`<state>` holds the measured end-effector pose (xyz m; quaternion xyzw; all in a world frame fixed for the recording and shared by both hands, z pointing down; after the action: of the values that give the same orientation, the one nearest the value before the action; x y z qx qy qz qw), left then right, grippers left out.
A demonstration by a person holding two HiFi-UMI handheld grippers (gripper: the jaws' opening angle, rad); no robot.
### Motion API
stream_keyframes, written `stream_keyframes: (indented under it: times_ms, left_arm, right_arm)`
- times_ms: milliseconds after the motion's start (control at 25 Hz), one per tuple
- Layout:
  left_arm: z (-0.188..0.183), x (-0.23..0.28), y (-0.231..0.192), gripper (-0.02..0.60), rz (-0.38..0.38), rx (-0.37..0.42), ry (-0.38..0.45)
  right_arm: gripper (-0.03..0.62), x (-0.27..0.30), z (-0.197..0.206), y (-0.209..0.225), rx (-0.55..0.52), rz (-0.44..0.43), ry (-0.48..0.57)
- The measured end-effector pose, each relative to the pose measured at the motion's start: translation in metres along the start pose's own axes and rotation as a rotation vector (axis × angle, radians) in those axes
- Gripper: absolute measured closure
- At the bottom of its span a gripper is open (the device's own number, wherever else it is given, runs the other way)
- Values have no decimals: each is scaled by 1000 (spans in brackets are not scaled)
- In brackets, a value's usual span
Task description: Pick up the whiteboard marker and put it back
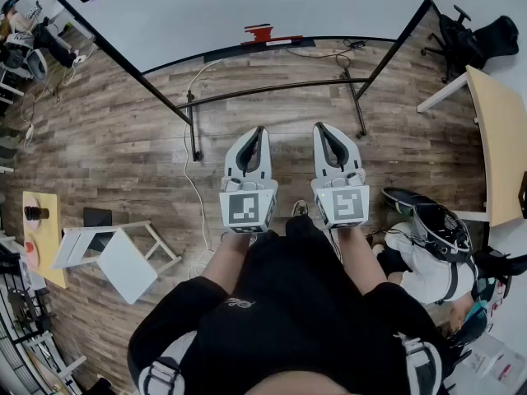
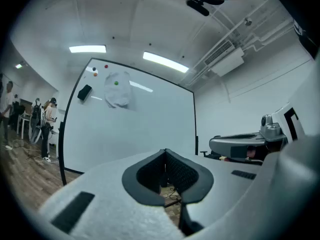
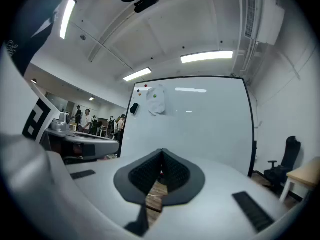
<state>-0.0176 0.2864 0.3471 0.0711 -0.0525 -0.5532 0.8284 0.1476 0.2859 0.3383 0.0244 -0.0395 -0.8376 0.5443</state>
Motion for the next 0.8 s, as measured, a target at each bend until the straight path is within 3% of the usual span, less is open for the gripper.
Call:
stream_keyframes:
  times_ms: [320, 800]
  left_arm:
    - [-4, 37, 42, 575, -14, 5, -13]
    - [6, 78, 81, 575, -88, 25, -94]
  right_arm:
    - [592, -1, -2, 55, 25, -18, 6]
    - [591, 16, 13, 119, 21, -134, -29]
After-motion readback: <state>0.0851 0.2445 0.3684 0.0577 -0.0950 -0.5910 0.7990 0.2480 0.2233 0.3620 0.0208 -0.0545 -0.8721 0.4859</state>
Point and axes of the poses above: the fingertips, and each gripper's own axes: x forward along the fingers, y to its right, z out of its underside, the point moved 7 cm from there along -x, backward along the fingers, and after that the axes turned 12 degrees about x, right-handed, at the moved point
